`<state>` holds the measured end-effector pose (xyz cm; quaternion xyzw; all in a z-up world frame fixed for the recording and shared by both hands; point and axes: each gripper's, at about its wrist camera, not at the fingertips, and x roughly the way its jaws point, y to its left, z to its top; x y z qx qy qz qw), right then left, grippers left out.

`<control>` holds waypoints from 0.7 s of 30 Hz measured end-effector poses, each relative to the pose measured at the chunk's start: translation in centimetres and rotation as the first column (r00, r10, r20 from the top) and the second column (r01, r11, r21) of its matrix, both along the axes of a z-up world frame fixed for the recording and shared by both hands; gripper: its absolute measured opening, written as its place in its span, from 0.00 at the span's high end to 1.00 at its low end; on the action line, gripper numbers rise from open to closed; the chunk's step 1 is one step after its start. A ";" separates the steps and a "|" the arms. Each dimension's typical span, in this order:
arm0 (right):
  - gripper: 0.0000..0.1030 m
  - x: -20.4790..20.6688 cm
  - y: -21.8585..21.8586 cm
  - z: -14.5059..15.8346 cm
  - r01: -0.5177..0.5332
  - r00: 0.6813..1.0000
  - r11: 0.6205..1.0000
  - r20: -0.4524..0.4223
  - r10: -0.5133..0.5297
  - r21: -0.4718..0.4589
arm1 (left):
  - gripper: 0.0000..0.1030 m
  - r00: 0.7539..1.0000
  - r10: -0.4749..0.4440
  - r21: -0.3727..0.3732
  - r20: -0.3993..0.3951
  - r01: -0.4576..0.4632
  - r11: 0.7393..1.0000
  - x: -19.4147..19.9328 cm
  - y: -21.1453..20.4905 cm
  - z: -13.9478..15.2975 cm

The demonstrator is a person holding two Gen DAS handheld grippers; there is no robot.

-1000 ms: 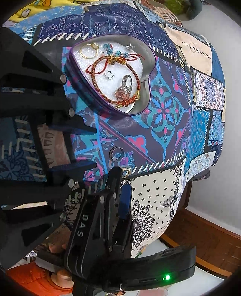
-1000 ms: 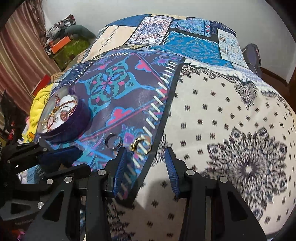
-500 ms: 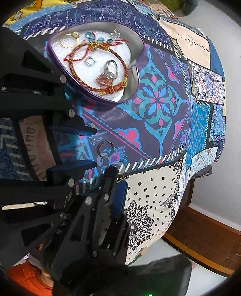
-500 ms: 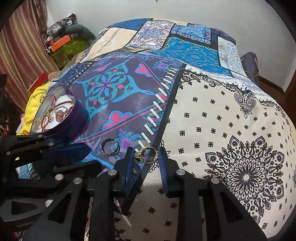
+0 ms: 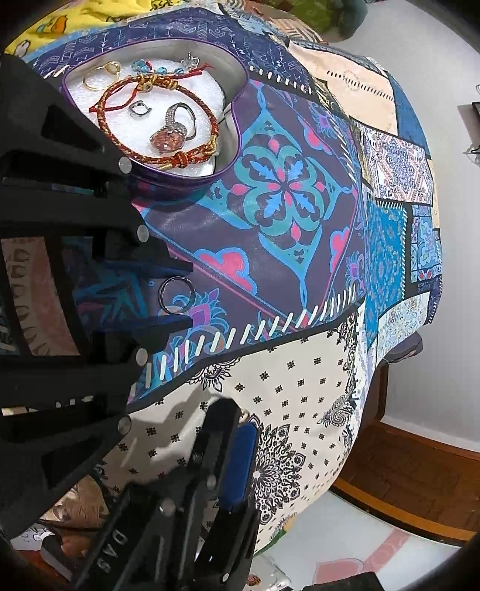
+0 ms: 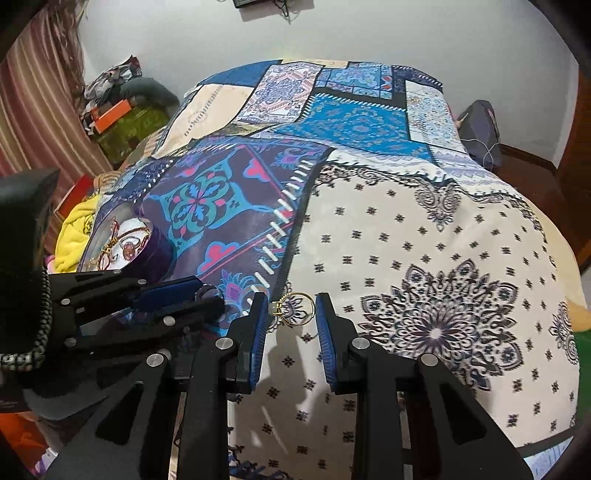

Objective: Organize jewelry
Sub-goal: 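Grasp the gold ring with the right gripper while the left grasps the dark ring, then carry both rings over the heart tin and open both grippers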

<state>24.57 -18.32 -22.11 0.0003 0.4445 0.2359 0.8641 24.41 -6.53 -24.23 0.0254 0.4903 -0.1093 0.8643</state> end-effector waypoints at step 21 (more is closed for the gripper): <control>0.77 -1.2 1.4 5.2 -0.018 0.993 0.999 0.119 0.013 0.041 | 0.80 0.989 0.062 -0.055 0.133 -0.055 0.997 -3.4 3.5 7.0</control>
